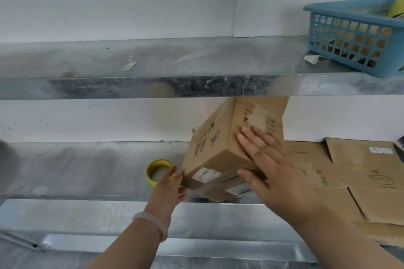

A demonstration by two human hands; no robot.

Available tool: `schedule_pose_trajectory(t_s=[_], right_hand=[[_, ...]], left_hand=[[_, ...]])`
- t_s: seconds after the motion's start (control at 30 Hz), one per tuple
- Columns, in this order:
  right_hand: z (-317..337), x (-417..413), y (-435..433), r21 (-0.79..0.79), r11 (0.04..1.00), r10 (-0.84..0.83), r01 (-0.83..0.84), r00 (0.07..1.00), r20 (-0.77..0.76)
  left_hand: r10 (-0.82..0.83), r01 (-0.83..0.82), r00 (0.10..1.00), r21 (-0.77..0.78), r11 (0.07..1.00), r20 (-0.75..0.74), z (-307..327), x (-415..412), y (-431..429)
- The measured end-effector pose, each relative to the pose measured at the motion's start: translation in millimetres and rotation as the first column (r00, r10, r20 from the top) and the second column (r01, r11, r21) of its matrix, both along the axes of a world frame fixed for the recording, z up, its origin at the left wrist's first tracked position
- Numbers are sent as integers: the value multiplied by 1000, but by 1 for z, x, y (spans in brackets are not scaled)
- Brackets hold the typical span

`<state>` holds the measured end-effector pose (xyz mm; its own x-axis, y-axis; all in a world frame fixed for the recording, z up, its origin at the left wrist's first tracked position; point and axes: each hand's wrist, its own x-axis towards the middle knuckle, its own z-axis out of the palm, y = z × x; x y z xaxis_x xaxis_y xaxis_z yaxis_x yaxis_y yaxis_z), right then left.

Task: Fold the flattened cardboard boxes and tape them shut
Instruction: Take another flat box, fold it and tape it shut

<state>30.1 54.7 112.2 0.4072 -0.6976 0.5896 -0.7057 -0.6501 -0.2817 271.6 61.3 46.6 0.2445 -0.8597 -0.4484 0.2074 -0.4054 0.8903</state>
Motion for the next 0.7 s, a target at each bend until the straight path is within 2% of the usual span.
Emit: schedule_pose_trajectory(t_s=[0.2, 0.3, 0.37, 0.4, 0.47, 0.57, 0.63, 0.7], right_hand=[[7, 33, -27, -43, 991, 107, -124, 953, -282], [3, 48, -35, -9, 992, 110, -123, 918, -381], [0, 54, -39, 9, 992, 118, -124, 915, -387], [-2, 54, -41, 7, 991, 123, -130, 920, -372], [-7, 52, -43, -23, 993, 107, -119, 949, -298], [-22, 44, -38, -84, 996, -32, 29, 999, -34], [-32, 42, -33, -13, 995, -97, 100, 984, 149], [-37, 46, -30, 114, 990, -111, 80, 948, 297]], left_hand=[[-110, 125, 965, -48, 991, 238, -13, -5, -2], [-180, 205, 963, -107, 973, 201, -2, -9, 5], [-131, 164, 982, -265, 950, 137, 2, -7, 6], [-127, 171, 982, -362, 917, 140, 5, -4, 7], [-130, 241, 959, -480, 843, 254, 15, -2, 5], [-94, 338, 896, -527, 780, 434, 27, -4, -1], [-57, 333, 888, -551, 765, 457, 28, -5, -2], [-35, 270, 918, -556, 786, 396, 29, -6, -3]])
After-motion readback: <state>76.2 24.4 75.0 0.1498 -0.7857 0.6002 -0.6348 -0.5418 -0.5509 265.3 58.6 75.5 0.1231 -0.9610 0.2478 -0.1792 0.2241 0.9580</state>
